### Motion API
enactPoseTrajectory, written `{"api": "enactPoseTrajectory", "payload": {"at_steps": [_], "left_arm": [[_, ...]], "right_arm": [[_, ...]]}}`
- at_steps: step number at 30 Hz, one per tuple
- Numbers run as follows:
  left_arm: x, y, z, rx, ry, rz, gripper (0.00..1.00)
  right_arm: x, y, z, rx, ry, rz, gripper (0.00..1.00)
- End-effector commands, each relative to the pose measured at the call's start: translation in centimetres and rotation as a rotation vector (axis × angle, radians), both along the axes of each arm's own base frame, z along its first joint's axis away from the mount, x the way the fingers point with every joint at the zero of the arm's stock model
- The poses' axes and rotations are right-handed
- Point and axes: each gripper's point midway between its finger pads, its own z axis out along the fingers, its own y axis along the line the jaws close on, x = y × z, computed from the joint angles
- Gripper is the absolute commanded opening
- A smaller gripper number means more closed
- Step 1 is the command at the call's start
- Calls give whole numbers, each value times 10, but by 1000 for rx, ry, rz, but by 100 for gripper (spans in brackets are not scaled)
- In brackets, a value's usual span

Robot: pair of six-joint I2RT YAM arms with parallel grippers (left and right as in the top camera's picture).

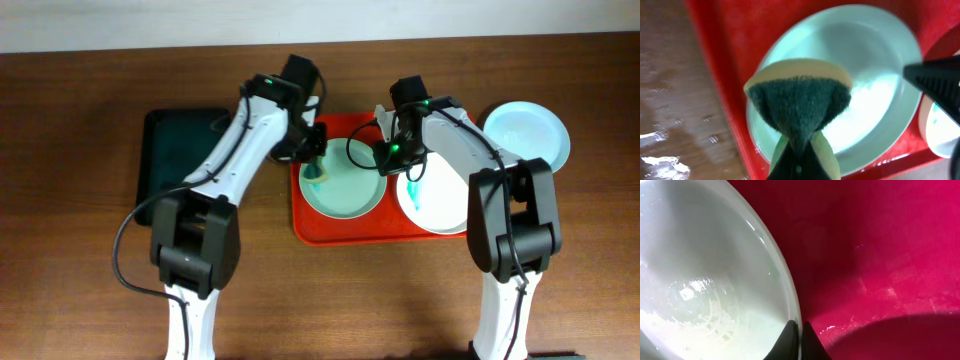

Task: Clean dirty plates on tray and stack at the side
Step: 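Scrub the light green plate with the left-held sponge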

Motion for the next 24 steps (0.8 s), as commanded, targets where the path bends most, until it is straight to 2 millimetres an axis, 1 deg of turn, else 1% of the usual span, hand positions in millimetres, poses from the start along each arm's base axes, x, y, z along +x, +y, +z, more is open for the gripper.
{"api": "enactPoseTrajectory", "payload": {"at_steps": [1,3,6,7,8,9,10,11,12,13,15,16,18,19,20,22,23,24], "left_arm": [[-8,-22,-13,-23,4,22,0],[-7,-29,-20,-35,-7,39,0],[-9,-29,-45,-40,-6,42,0],[-11,-31,-53,-55,0,51,0],[-15,-39,-61,-100,9,39,0],[-17,-39,-68,-112,11,36,0],[-20,-35,-77,-96,8,40,0],[-20,-21,-87,-19,-8,57,0],[-16,6,-94,123,-47,85,0],[-13,28,-95,245,-79,103,0],[-9,64,-84,447,-129,124,0],[-5,75,-71,516,-145,128,0],[1,69,-52,497,-150,131,0],[4,57,-42,445,-142,125,0],[2,32,-35,313,-105,107,0],[-15,-30,-27,-19,6,-5,0],[-22,-48,-26,-118,46,-34,0],[-25,-51,-30,-128,52,-43,0]], "right_arm": [[-13,-2,-13,-13,44,8,4],[-12,-2,-13,-11,39,8,4],[-11,-2,-13,-11,36,8,4],[-10,-1,-13,-10,31,8,4],[-8,-1,-13,-7,20,8,4],[-7,-1,-13,-7,17,8,4],[-7,0,-13,-7,16,8,4],[-7,-1,-13,-7,18,8,4],[-8,-1,-13,-7,20,8,4],[-8,-1,-13,-8,21,8,4],[-8,-1,-13,-9,24,8,4],[-8,-1,-13,-9,24,8,4],[-8,-1,-13,-8,24,8,4],[-8,-1,-13,-8,24,8,4],[-8,-1,-13,-9,23,8,4],[-8,-1,-13,-8,23,8,4],[-8,-1,-13,-8,23,8,4],[-8,-1,-13,-8,23,8,4]]}}
